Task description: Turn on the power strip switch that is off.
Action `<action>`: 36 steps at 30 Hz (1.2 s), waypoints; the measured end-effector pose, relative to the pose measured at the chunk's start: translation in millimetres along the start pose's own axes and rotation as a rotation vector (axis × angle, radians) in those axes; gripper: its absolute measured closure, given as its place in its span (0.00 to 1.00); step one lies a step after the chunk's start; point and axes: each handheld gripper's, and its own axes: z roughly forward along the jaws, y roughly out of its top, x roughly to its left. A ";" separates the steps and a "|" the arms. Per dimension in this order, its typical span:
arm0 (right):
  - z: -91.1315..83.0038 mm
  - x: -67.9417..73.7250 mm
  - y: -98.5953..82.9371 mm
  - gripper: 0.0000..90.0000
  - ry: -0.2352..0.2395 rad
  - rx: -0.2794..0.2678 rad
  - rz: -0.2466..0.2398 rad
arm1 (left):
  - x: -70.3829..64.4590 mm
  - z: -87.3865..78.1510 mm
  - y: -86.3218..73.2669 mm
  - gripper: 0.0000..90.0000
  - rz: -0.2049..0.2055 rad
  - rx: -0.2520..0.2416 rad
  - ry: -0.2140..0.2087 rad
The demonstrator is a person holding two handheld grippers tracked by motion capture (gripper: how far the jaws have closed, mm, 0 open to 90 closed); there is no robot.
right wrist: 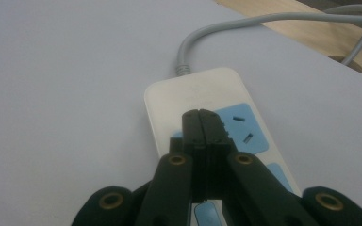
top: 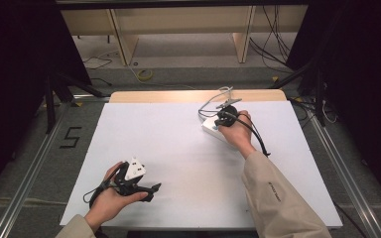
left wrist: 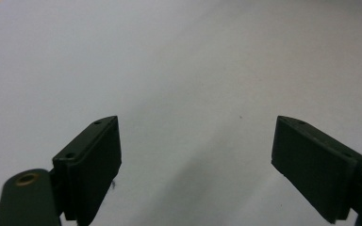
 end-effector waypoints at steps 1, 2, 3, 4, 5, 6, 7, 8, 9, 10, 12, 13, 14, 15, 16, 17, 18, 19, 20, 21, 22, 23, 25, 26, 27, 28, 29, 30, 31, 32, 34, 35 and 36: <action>0.0 0.0 0.0 1.00 0.000 0.000 0.000 | 0.0 0.0 0.0 0.18 0.000 0.000 0.000; 0.3 0.0 0.1 1.00 0.000 0.003 0.001 | 0.0 0.0 -0.1 0.18 0.000 0.000 0.000; 0.6 0.0 0.3 1.00 0.001 0.004 0.001 | 0.1 0.0 -0.1 0.18 0.000 0.000 0.000; 0.8 0.2 0.5 1.00 0.001 0.005 0.001 | 0.0 0.0 0.0 0.18 0.000 0.000 0.000; 1.6 0.8 1.2 1.00 0.003 0.004 0.001 | -0.1 0.1 0.0 0.18 0.000 0.000 -0.001; 1.9 1.1 1.5 1.00 0.005 0.004 -0.001 | -0.2 0.1 0.1 0.18 0.001 0.000 -0.001; 2.6 1.5 1.8 1.00 0.005 0.006 -0.002 | -0.5 0.0 0.1 0.18 -0.001 0.001 -0.002; 3.2 1.9 1.9 1.00 0.006 0.008 -0.003 | -0.5 0.0 0.1 0.18 -0.001 0.001 -0.002; 3.9 2.2 1.8 1.00 0.007 0.011 -0.004 | -0.2 -0.1 0.1 0.18 0.001 0.001 -0.002; 3.9 2.2 1.8 1.00 0.007 0.011 -0.004 | -0.2 -0.1 0.1 0.18 0.001 0.001 -0.002; 6.0 3.5 1.4 1.00 0.010 0.018 -0.003 | -0.2 -0.1 0.1 0.18 0.001 0.001 -0.002; 6.4 3.7 1.4 1.00 0.011 0.022 -0.004 | -0.2 -0.1 0.1 0.18 0.001 0.001 -0.002; 6.4 3.7 1.4 1.00 0.011 0.022 -0.004 | -0.2 -0.1 0.1 0.18 0.001 0.001 -0.002; 7.4 4.1 1.5 1.00 0.011 0.026 -0.004 | -0.5 -0.1 0.1 0.18 -0.001 0.000 -0.003; 7.8 4.2 1.6 1.00 0.011 0.025 -0.004 | -0.5 -0.1 0.1 0.18 -0.001 0.000 -0.003; 8.0 4.1 1.6 1.00 0.012 0.028 -0.005 | -0.6 0.0 0.1 0.18 -0.001 0.001 -0.003; 8.0 4.1 1.6 1.00 0.012 0.028 -0.005 | -0.6 0.0 0.1 0.18 -0.001 0.001 -0.003; 8.4 4.2 1.7 1.00 0.013 0.028 -0.003 | -0.6 -0.1 0.1 0.18 -0.001 0.000 -0.003; 8.5 4.3 2.0 1.00 0.013 0.029 -0.003 | -0.6 -0.1 0.2 0.18 -0.001 0.000 -0.004; 8.5 4.3 2.1 1.00 0.011 0.030 -0.001 | -0.5 -0.1 0.2 0.18 -0.001 0.000 -0.004; 8.8 4.1 2.2 1.00 0.013 0.030 0.001 | -0.6 0.0 0.2 0.18 0.000 0.000 -0.004; 8.8 4.1 2.2 1.00 0.013 0.030 0.001 | -0.6 0.0 0.2 0.18 -0.001 0.000 -0.004; 9.0 3.7 2.7 1.00 0.015 0.032 0.002 | -0.6 0.0 0.2 0.18 -0.001 0.000 -0.004; 9.1 3.7 3.0 1.00 0.013 0.033 0.002 | -0.6 0.0 0.2 0.18 -0.001 0.000 -0.004; 9.2 3.8 3.4 1.00 0.012 0.036 0.004 | -0.6 0.0 0.2 0.18 -0.001 0.000 -0.003; 9.3 3.9 3.7 1.00 0.012 0.037 0.007 | -0.6 0.0 0.2 0.18 -0.001 0.000 -0.003; 9.5 3.2 4.1 1.00 0.014 0.040 0.010 | -0.7 0.0 0.3 0.18 -0.001 0.000 -0.003; 9.5 3.2 4.1 1.00 0.014 0.040 0.010 | -0.8 0.0 0.3 0.18 0.000 0.000 -0.003; 10.2 3.1 3.7 1.00 0.017 0.042 0.020 | -0.8 -0.1 0.4 0.18 0.000 0.000 -0.003; 10.3 3.0 3.6 1.00 0.017 0.044 0.026 | -0.9 -0.1 0.4 0.18 -0.001 -0.001 -0.004; 10.5 2.8 3.7 1.00 0.019 0.045 0.026 | -1.0 -0.2 0.5 0.18 -0.001 -0.002 -0.004; 10.7 2.6 3.9 1.00 0.021 0.048 0.026 | -1.1 -0.2 0.5 0.18 -0.001 -0.001 -0.004; 10.8 2.2 4.1 1.00 0.023 0.050 0.025 | -1.1 -0.3 0.4 0.18 0.000 -0.001 -0.004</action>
